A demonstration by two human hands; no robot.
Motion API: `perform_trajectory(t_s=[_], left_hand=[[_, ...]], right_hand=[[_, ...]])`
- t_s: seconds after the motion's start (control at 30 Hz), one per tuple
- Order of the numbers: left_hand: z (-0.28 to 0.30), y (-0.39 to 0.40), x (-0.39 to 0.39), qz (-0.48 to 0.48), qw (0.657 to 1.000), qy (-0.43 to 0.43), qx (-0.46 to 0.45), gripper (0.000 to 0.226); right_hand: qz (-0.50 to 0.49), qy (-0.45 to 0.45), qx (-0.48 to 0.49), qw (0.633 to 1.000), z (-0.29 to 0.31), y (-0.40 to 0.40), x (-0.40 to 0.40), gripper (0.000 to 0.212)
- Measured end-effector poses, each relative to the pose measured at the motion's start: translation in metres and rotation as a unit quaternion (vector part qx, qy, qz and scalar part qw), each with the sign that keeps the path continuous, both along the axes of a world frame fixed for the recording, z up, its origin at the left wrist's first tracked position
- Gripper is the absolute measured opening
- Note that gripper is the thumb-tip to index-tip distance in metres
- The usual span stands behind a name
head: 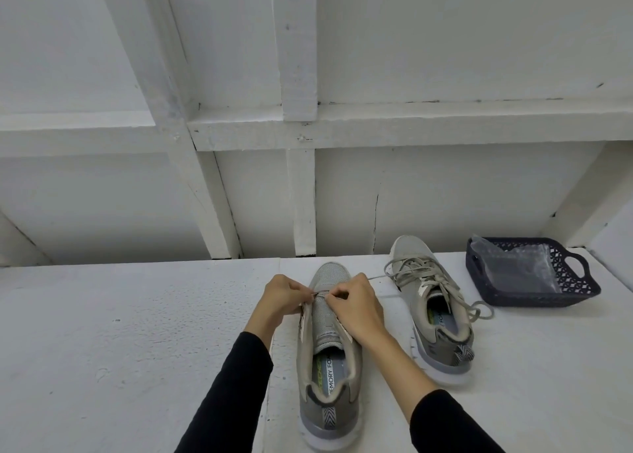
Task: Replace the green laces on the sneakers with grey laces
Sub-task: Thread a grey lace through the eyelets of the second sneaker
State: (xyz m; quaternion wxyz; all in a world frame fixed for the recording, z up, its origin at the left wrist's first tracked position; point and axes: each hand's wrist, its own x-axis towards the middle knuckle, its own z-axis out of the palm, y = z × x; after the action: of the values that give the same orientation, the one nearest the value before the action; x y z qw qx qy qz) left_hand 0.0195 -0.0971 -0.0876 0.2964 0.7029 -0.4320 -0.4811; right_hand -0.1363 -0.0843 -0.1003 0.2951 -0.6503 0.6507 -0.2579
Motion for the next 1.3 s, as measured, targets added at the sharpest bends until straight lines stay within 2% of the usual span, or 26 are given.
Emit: perform_trajectory(t_s=[0.33, 0.5, 0.53, 0.63, 0.77, 0.83, 0.9, 0.93, 0.97, 1.0, 1.03, 1.07, 1.13, 1.17, 1.23, 1.3], left_hand=[[0.000, 0.001, -0.001, 0.001, 1.000, -0.005, -0.002, 0.011], [-0.001, 0.003, -0.001, -0.012, 1.000, 0.005, -0.020, 0.016], [-0.002, 0.003, -0.001, -0.020, 0.999, -0.013, -0.031, 0.016], [-0.007, 0.005, -0.003, -0.050, 0.981, -0.170, -0.078, 0.008], [-0.015, 0.006, -0.007, -0.049, 0.972, -0.205, -0.099, 0.013], [-0.020, 0.003, -0.004, -0.014, 0.985, -0.136, -0.108, 0.016], [-0.016, 0.001, -0.006, 0.093, 0.989, 0.039, -0.108, 0.015], [-0.011, 0.000, -0.007, 0.156, 0.972, 0.144, -0.105, 0.016], [-0.007, -0.001, -0.005, 0.214, 0.939, 0.246, -0.110, 0.020], [-0.003, -0.002, -0.002, 0.262, 0.901, 0.324, -0.120, 0.026], [-0.001, -0.002, 0.004, 0.293, 0.876, 0.359, -0.133, 0.028], [0.000, -0.002, 0.010, 0.295, 0.886, 0.324, -0.151, 0.025], [-0.002, 0.002, 0.018, 0.197, 0.955, 0.098, -0.199, 0.016], [-0.006, 0.005, 0.020, 0.108, 0.967, -0.028, -0.228, 0.015], [-0.014, 0.005, 0.022, -0.073, 0.951, -0.172, -0.245, 0.014], [-0.018, 0.006, 0.023, -0.181, 0.924, -0.251, -0.225, 0.015]], right_hand=[[0.072, 0.119, -0.107, 0.984, -0.001, -0.003, 0.009, 0.016], [0.093, 0.129, -0.110, 0.981, -0.001, -0.005, 0.009, 0.016], [0.085, 0.117, -0.109, 0.983, -0.003, -0.004, 0.008, 0.015], [0.073, 0.088, -0.094, 0.989, -0.005, -0.003, 0.007, 0.013], [0.038, -0.001, -0.079, 0.996, -0.005, -0.006, 0.005, 0.016], [0.012, -0.072, -0.079, 0.994, -0.002, -0.005, 0.002, 0.022], [0.001, -0.112, -0.085, 0.990, 0.002, -0.002, 0.000, 0.023], [-0.006, -0.119, -0.090, 0.989, 0.004, -0.001, -0.001, 0.023], [-0.012, -0.112, -0.096, 0.989, 0.005, 0.001, -0.002, 0.024], [-0.020, -0.088, -0.096, 0.991, 0.007, 0.003, -0.002, 0.025], [-0.026, -0.056, -0.089, 0.994, 0.009, 0.004, -0.003, 0.028], [-0.031, -0.031, -0.062, 0.997, 0.009, 0.005, -0.005, 0.032], [-0.036, -0.034, 0.032, 0.998, 0.015, 0.006, -0.007, 0.036], [-0.034, -0.049, 0.072, 0.996, 0.017, 0.007, -0.008, 0.033], [-0.028, -0.063, 0.097, 0.993, 0.019, 0.010, -0.007, 0.020], [-0.041, -0.067, 0.085, 0.993, 0.016, 0.014, -0.005, 0.029]])
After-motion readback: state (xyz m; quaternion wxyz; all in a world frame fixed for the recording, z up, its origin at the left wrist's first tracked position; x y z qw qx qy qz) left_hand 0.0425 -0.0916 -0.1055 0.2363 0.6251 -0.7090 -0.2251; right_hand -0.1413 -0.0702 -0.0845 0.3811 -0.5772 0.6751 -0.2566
